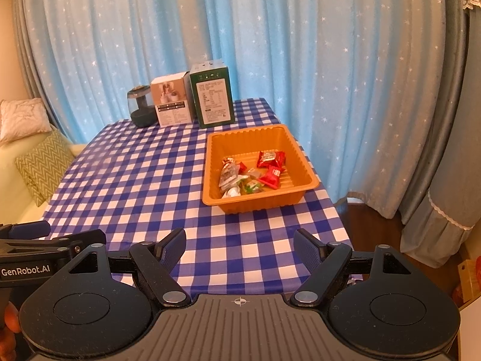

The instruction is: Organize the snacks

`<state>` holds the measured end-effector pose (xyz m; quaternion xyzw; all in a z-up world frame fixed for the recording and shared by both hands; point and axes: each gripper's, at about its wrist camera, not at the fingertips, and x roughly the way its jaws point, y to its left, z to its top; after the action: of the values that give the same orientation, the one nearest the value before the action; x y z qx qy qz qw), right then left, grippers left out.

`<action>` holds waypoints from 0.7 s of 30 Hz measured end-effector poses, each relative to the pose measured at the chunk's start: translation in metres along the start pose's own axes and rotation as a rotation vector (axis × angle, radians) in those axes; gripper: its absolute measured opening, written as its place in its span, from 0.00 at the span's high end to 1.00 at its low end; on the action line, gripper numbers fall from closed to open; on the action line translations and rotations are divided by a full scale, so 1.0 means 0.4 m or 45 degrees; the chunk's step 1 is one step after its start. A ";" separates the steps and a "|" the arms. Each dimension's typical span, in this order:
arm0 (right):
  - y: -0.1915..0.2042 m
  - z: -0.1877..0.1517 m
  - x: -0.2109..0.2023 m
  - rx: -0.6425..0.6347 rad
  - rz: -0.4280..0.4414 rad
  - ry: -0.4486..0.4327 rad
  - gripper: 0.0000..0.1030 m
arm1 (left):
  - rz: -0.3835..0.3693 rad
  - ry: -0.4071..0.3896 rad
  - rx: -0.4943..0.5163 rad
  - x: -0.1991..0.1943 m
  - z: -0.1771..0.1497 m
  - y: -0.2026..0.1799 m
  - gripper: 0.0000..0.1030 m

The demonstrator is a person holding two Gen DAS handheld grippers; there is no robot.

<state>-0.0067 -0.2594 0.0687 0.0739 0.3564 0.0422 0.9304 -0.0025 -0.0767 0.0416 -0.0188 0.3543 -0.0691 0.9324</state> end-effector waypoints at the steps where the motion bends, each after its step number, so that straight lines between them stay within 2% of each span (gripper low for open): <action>1: 0.001 0.000 0.000 -0.001 0.001 -0.001 0.24 | -0.001 -0.003 0.002 -0.001 0.000 -0.001 0.00; 21: 0.000 -0.002 0.001 -0.007 0.000 -0.001 0.24 | -0.008 -0.007 0.004 -0.005 0.005 0.000 0.00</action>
<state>-0.0068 -0.2592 0.0677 0.0714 0.3561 0.0433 0.9307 -0.0025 -0.0763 0.0443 -0.0188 0.3516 -0.0725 0.9332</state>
